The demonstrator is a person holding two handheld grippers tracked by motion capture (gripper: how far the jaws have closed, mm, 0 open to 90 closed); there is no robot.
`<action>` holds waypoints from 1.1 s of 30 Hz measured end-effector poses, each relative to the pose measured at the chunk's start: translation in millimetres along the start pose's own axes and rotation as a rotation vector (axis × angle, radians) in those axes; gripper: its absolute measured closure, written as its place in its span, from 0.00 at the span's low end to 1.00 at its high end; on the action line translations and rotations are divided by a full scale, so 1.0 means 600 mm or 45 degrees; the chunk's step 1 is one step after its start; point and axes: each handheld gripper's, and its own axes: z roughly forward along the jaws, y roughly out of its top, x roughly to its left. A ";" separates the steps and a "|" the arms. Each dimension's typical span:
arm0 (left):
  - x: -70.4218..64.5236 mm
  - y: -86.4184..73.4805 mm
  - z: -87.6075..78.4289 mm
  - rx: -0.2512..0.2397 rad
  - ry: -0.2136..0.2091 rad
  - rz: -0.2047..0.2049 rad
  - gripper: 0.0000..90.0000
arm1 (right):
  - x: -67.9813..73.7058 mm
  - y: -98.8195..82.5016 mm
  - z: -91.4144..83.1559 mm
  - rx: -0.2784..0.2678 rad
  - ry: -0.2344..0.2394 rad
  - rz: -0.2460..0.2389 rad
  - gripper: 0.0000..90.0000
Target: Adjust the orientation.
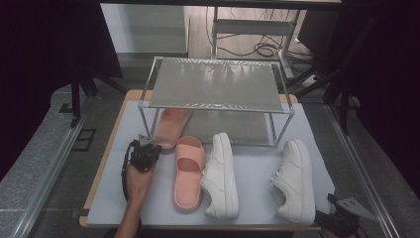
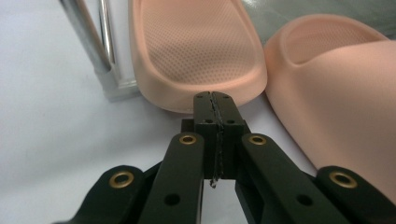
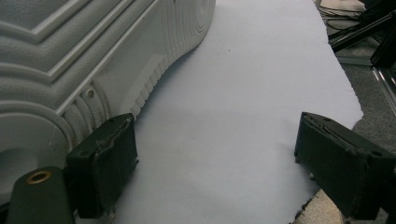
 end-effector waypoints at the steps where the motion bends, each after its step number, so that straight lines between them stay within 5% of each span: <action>1: 0.000 0.000 0.000 0.000 0.000 0.000 0.99 | 0.000 0.000 0.000 0.000 0.000 0.000 0.15; 22: -0.040 0.046 0.055 0.009 -0.029 0.064 0.99 | 0.000 0.000 0.000 -0.001 0.001 0.000 0.15; 33: -0.035 0.035 0.033 -0.007 -0.074 0.039 0.96 | 0.000 0.000 0.000 -0.001 0.000 0.001 0.15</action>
